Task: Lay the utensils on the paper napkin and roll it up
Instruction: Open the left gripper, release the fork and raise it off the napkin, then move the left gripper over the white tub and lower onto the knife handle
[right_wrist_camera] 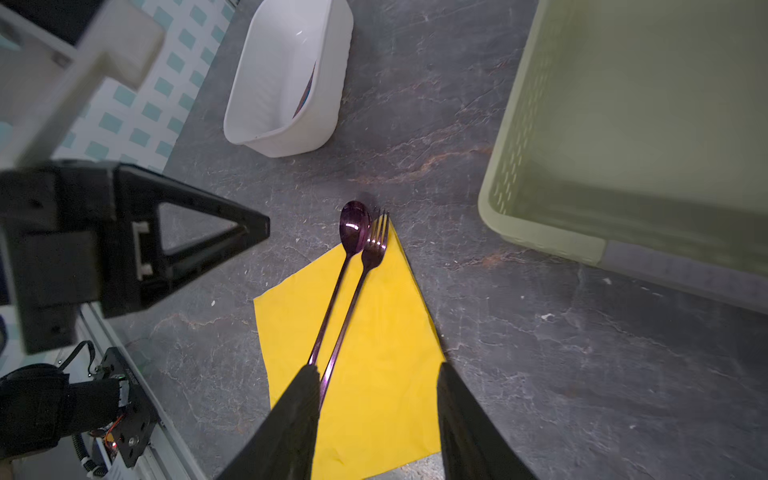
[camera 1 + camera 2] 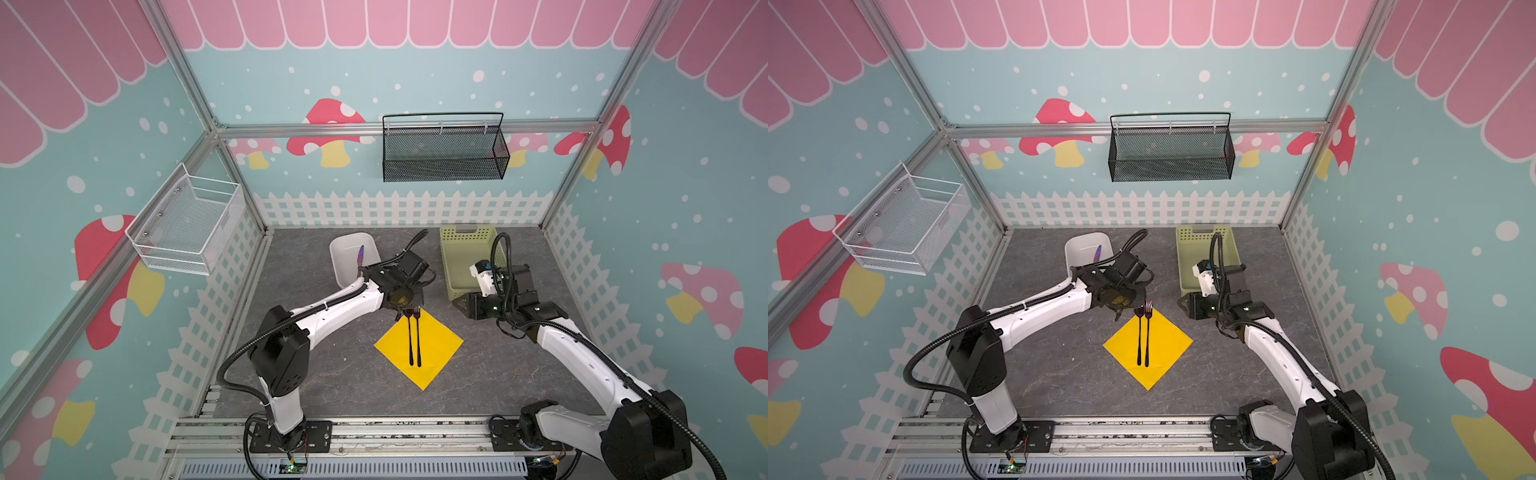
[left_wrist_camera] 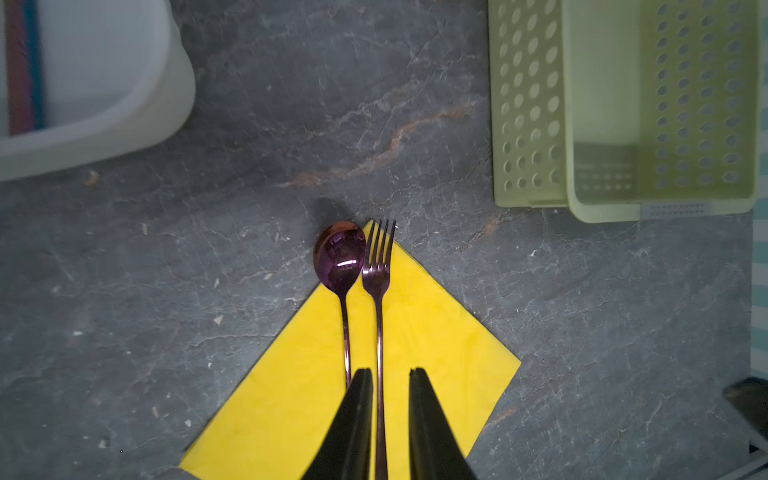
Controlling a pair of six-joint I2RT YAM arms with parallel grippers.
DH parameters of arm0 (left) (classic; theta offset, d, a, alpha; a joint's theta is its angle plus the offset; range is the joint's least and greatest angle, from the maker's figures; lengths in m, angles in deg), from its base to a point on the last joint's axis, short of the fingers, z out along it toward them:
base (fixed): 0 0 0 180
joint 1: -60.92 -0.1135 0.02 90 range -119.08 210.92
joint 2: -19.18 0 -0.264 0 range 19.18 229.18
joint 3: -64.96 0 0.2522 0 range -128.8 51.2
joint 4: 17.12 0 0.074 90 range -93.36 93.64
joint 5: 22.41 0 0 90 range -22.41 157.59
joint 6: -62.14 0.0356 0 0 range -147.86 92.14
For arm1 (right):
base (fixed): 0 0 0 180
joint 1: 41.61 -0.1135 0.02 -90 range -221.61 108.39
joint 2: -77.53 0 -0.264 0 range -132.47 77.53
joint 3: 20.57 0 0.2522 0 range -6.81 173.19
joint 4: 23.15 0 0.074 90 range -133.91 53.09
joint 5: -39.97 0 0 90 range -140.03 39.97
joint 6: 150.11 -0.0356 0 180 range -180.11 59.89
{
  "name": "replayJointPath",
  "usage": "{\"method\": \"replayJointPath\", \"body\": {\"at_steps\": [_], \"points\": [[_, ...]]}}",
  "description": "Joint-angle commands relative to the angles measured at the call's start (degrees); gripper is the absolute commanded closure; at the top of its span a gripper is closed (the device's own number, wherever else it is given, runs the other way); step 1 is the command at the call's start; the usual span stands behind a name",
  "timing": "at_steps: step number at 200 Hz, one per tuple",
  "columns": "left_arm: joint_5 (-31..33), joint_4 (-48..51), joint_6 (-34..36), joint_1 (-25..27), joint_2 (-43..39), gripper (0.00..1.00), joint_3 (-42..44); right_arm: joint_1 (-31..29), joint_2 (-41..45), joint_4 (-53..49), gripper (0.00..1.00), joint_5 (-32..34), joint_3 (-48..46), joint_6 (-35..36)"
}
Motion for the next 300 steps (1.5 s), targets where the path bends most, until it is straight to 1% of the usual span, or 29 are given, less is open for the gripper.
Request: {"method": "replayJointPath", "body": {"at_steps": [1, 36, 58, 70, 93, 120, 143, 168, 188, 215, 222, 226, 247, 300], "points": [[-1.56, -0.59, 4.49, -2.36, -2.92, 0.81, 2.95, -2.68, -2.03, 3.02, 0.52, -0.69, -0.49, -3.40], [-6.34, -0.86, 8.64, -8.23, -6.02, 0.83, 5.86, -5.93, -6.58, 5.41, 0.54, -0.03, 0.43, -6.15], [-9.01, -1.32, 10.24, -10.33, -6.83, 0.84, 7.26, -7.44, -9.70, 6.45, 0.57, 0.29, 0.73, -7.53], [-10.24, -1.79, 10.83, -10.72, -6.97, 0.85, 7.98, -8.51, -11.84, 6.70, 0.61, 0.84, 1.04, -8.18], [-13.65, -3.22, 11.19, -11.06, -6.73, 0.88, 9.48, -10.20, -15.32, 7.66, 0.68, -0.21, 2.25, -9.43], [-19.61, -5.99, 9.70, -10.84, -5.74, 0.90, 12.13, -11.91, -18.69, 9.32, 0.70, -0.23, 3.10, -11.17], [-22.41, -9.85, 7.71, -10.61, -6.46, 0.90, 16.54, -13.16, -20.74, 9.32, 0.73, 0.94, 4.02, -11.89], [-18.99, -10.58, 7.61, -11.59, -9.27, 0.90, 19.28, -13.79, -21.62, 9.32, 0.75, 1.58, 5.69, -12.26], [-17.04, -10.25, 8.45, -14.81, -11.47, 0.90, 19.82, -13.94, -22.52, 8.55, 0.75, 2.18, 8.18, -11.70], [-11.37, -5.66, 11.84, -19.16, -11.50, 0.88, 15.77, -13.92, -24.56, 5.48, 0.75, 3.86, 13.34, -9.80], [-9.58, -4.02, 13.19, -19.31, -10.52, 0.88, 13.84, -13.94, -25.03, 4.66, 0.75, 4.09, 14.79, -9.31], [-8.57, -2.97, 13.81, -20.92, -9.81, 0.88, 12.69, -13.91, -25.44, 4.37, 0.74, 4.17, 15.50, -9.04], [-4.60, 1.33, 16.92, -22.88, -4.89, 0.88, 5.88, -13.94, -26.73, 2.57, 0.74, 4.54, 18.62, -7.95], [0.23, 9.19, 21.64, -25.42, 9.66, 0.84, -9.10, -13.94, -27.83, -0.63, 0.73, 5.86, 22.41, -6.05]]}}
